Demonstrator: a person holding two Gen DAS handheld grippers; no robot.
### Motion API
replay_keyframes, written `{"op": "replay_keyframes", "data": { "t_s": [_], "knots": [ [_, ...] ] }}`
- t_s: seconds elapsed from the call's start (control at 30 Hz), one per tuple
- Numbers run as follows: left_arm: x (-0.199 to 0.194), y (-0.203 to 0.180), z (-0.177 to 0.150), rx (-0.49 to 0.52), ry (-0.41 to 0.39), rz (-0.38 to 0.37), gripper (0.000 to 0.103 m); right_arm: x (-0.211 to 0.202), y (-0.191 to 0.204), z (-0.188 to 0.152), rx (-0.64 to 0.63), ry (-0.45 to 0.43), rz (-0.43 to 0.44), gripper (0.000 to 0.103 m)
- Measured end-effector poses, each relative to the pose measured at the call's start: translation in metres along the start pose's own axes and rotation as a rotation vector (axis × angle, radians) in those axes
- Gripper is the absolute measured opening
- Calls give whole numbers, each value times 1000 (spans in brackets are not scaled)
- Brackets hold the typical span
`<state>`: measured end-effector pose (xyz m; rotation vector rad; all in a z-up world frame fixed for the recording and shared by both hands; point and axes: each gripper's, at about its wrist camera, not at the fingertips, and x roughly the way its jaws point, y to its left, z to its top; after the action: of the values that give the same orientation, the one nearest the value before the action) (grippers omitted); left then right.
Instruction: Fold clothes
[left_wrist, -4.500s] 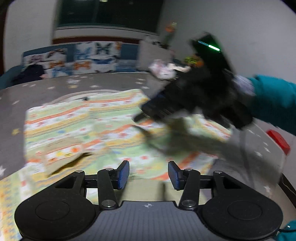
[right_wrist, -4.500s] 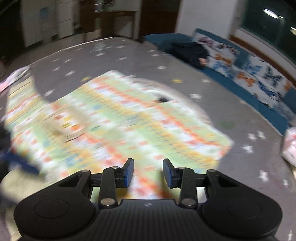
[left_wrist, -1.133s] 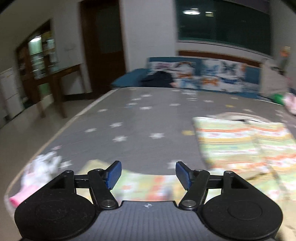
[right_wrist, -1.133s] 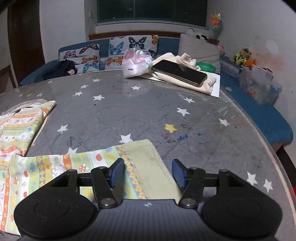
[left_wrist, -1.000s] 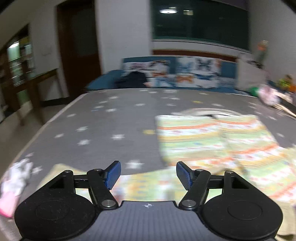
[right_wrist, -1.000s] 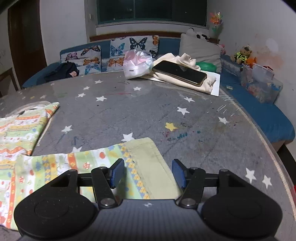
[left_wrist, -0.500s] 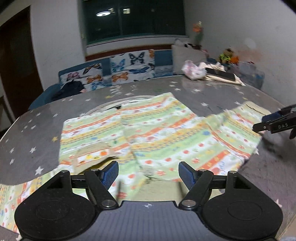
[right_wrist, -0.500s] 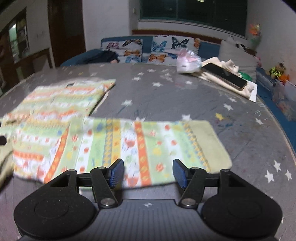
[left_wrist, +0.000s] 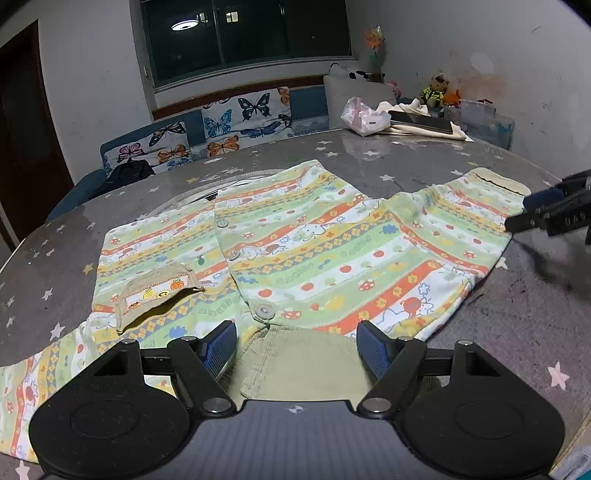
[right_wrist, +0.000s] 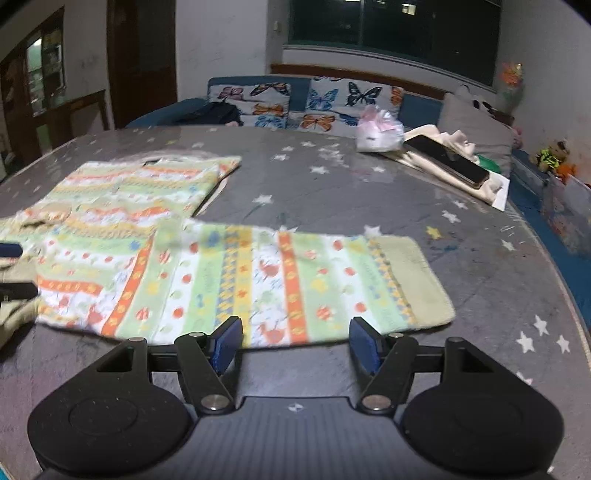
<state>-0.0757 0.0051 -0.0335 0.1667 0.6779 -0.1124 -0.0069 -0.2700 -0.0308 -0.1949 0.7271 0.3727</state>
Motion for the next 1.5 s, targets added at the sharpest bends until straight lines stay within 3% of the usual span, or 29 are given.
{"op": "replay_keyframes", "data": {
  "t_s": [0.23, 0.43, 0.7, 1.13, 1.5],
  "knots": [
    [0, 4, -5, -25, -13, -9, 78, -8, 3, -5, 20, -27, -44, 70],
    [1, 9, -8, -65, -22, -19, 80, -11, 19, -6, -5, -36, -15, 70],
    [1, 10, -11, -75, -35, -21, 82, -12, 14, -16, 21, -19, -86, 70],
    [1, 9, -10, -82, -26, -6, 85, -30, 8, -20, 39, -44, -86, 71],
    [-3, 5, -10, -64, -7, 32, 85, -13, 24, -19, -10, -39, -32, 69]
  ]
}}
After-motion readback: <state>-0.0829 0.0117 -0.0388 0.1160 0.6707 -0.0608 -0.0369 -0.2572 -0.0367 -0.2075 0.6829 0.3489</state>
